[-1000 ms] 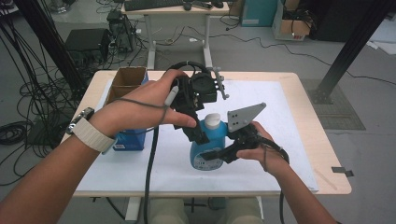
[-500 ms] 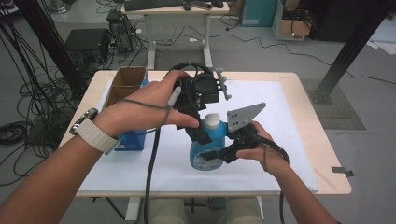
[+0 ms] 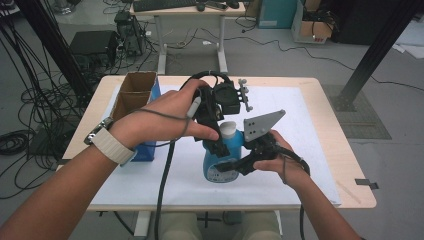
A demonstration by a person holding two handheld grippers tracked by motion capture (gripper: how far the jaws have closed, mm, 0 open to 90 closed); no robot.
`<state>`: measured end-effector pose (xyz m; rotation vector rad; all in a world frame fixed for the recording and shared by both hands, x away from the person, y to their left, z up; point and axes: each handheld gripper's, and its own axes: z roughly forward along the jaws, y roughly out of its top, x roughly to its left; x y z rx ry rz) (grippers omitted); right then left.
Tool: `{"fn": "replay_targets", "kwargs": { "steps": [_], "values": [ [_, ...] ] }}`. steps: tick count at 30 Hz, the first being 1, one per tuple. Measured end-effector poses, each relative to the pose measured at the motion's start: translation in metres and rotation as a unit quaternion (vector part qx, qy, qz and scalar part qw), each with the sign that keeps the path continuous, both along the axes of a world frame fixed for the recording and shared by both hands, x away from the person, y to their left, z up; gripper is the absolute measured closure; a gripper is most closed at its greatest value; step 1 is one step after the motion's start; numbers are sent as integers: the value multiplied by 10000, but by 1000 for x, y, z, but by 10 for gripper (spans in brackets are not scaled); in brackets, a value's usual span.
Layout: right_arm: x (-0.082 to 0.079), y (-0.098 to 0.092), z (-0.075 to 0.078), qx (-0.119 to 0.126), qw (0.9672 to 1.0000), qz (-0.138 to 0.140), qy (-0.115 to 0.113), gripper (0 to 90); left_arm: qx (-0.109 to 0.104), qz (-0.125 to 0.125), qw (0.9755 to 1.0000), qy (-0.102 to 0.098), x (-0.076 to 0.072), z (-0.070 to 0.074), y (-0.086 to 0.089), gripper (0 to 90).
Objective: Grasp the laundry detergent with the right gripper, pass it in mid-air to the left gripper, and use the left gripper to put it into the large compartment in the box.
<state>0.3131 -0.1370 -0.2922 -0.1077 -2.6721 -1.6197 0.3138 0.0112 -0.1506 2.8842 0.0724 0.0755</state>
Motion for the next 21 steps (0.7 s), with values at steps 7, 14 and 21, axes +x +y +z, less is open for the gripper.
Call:
{"fn": "replay_targets", "kwargs": {
  "steps": [7,14,21],
  "values": [
    [-1,-1,0,1,10000,0,1,429,69,-30,9999,85,2,-8,-5,101],
    [-2,-1,0,-9,10000,12,16,429,169,-80,9997,152,4,-16,-10,115],
    [-3,-1,0,-20,10000,-1,-17,429,242,-115,9994,201,5,-18,-12,153]
  ]
}}
